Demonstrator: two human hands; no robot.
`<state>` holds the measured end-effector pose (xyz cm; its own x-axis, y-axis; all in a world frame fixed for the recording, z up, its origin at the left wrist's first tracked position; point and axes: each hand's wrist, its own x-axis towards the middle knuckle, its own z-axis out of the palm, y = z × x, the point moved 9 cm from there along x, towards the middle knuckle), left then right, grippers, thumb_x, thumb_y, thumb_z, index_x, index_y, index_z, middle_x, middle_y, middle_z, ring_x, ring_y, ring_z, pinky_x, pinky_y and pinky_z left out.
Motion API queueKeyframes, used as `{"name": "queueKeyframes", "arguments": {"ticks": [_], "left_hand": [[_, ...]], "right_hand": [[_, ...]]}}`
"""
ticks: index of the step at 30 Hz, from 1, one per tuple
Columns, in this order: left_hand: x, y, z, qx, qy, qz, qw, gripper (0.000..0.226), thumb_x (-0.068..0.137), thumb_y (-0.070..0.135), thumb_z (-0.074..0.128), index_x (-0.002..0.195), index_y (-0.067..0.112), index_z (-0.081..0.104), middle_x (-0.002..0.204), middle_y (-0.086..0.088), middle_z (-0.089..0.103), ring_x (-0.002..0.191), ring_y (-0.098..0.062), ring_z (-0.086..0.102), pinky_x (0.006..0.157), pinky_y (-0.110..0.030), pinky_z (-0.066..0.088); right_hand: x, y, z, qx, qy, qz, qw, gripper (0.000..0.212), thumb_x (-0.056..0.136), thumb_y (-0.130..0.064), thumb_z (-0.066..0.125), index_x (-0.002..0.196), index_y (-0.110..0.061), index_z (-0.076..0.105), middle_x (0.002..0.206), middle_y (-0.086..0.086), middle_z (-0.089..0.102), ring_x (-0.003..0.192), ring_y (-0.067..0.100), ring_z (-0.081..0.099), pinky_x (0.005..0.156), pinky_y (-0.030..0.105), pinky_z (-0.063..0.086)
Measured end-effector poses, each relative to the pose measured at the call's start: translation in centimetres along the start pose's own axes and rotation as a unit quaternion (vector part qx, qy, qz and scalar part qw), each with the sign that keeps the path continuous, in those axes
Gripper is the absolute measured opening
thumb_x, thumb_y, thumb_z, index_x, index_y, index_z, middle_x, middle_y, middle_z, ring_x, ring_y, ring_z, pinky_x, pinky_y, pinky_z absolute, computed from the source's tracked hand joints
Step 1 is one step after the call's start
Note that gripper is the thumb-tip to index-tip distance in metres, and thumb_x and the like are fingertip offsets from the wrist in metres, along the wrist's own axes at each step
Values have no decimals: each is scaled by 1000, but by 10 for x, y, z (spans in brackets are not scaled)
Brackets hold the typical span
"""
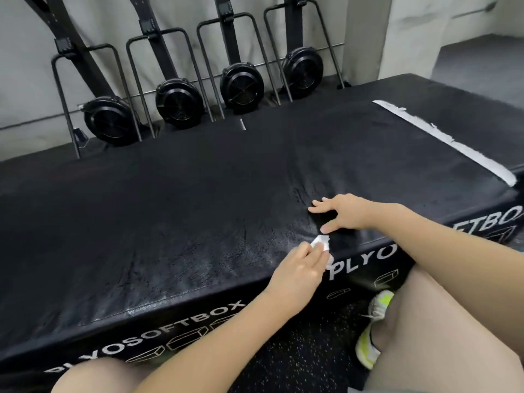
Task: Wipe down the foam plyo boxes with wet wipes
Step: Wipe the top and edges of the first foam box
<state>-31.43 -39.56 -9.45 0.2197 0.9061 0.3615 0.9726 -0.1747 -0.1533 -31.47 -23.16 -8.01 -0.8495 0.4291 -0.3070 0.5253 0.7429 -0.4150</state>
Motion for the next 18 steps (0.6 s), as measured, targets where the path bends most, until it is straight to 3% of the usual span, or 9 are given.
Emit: {"name": "queueKeyframes", "arguments": {"ticks": [3,5,8,11,15,18], "left_hand": [[22,6,14,21,-22,0,1000,37,87,21,55,122,11,64,116,-1,61,84,-17,47,70,-26,41],[34,2,18,32,-24,-7,999,36,95,32,52,123,12,63,122,-1,60,87,-19,46,71,-29,38],[51,-25,17,10,-34,-37,999,29,95,36,55,116,17,60,122,3,58,91,-21,47,73,-33,40],[71,-71,21,24,-60,-70,995,25,97,35,45,113,21,58,122,8,56,96,-21,47,75,-37,33],[100,-156,37,60,-76,-103,990,20,89,28,60,108,24,63,129,9,55,97,-25,48,74,-39,32],[122,-220,56,70,-85,-139,984,34,94,32,60,126,20,59,146,8,47,102,-27,49,76,-39,28]], "right_hand": [[-1,14,-21,36,56,-7,998,45,90,-30,72,134,-38,61,145,-19,50,129,8,48,104,22,33],[2,31,-38,55,108,6,993,35,91,-33,70,125,-39,67,135,-18,61,121,8,55,100,22,39],[16,48,-48,43,131,5,990,36,91,-42,68,127,-40,65,138,-12,60,137,12,45,111,32,36],[39,54,-53,37,127,-8,991,44,92,-48,66,135,-38,59,146,-13,51,147,7,28,114,31,30],[83,47,-66,1,107,-49,993,54,94,-51,60,144,-32,51,156,-13,37,150,5,18,117,30,28],[121,48,-77,-38,93,-60,993,58,97,-53,53,149,-30,44,160,-14,29,152,7,12,122,27,15]]}}
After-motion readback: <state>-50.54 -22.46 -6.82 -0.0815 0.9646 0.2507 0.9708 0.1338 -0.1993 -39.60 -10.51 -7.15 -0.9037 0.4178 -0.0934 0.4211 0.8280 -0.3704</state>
